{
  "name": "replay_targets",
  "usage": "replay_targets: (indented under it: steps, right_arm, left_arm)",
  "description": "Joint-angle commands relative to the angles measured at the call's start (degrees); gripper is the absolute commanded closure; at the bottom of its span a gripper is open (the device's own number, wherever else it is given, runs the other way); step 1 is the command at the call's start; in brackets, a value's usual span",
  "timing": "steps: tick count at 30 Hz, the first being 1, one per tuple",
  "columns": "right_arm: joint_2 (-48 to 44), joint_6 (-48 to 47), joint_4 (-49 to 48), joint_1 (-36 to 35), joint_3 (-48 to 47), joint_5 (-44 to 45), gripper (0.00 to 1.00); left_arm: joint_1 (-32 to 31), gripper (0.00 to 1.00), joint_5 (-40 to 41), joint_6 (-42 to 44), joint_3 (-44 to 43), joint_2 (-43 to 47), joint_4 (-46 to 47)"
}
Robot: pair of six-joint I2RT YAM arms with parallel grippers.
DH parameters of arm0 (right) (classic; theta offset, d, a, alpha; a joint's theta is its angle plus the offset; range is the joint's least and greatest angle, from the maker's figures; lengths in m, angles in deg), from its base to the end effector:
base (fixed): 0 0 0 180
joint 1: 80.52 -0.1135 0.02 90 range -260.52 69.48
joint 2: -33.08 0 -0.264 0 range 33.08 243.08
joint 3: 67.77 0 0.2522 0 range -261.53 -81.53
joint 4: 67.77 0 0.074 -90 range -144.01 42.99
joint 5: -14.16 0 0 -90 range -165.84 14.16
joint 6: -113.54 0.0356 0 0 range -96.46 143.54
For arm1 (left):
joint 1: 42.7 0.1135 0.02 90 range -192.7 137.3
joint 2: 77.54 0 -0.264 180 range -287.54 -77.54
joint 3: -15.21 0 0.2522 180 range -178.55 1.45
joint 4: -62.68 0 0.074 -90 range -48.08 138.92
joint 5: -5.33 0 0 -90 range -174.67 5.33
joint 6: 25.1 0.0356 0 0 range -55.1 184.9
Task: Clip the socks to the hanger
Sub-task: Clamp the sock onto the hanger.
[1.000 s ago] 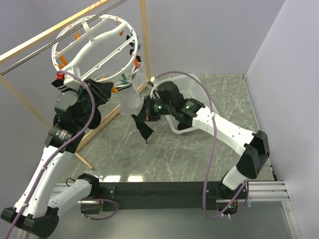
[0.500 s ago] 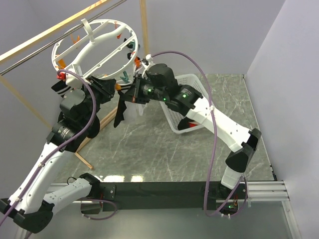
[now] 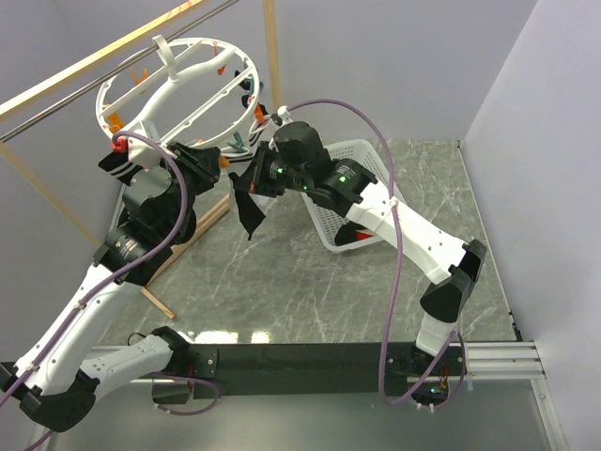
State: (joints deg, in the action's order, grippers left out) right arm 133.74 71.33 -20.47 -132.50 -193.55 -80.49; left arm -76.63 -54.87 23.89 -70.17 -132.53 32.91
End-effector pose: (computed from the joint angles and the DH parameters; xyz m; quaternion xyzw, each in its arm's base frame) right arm 0.2432 0.3158 0.4387 -0.0529 0.8279 0.4480 0.3334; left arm 0.1683 -0.0919 0.4584 -0.2244 0.6670 -0.2744 0.6553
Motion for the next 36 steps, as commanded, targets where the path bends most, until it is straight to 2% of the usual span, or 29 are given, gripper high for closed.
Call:
replay_targets:
  steps: [1, 11, 36]
  right_arm:
    - [-1.3, 2.0, -1.5, -0.4, -2.6, 1.7, 1.00]
    - [-3.3, 3.7, -5.1, -0.4, -0.2, 4.2, 1.00]
    - [-2.4, 3.7, -8.6, -1.2, -2.0, 2.4, 1.00]
  left_arm:
    - [-1.1, 0.91, 3.6, 0.5, -2.3, 0.3, 1.9]
    - [-3.9, 0.91, 8.5, 0.9, -1.1, 0.3, 3.4]
    - [-4.2, 0.91, 9.3, 2.6, -0.6, -0.5, 4.6]
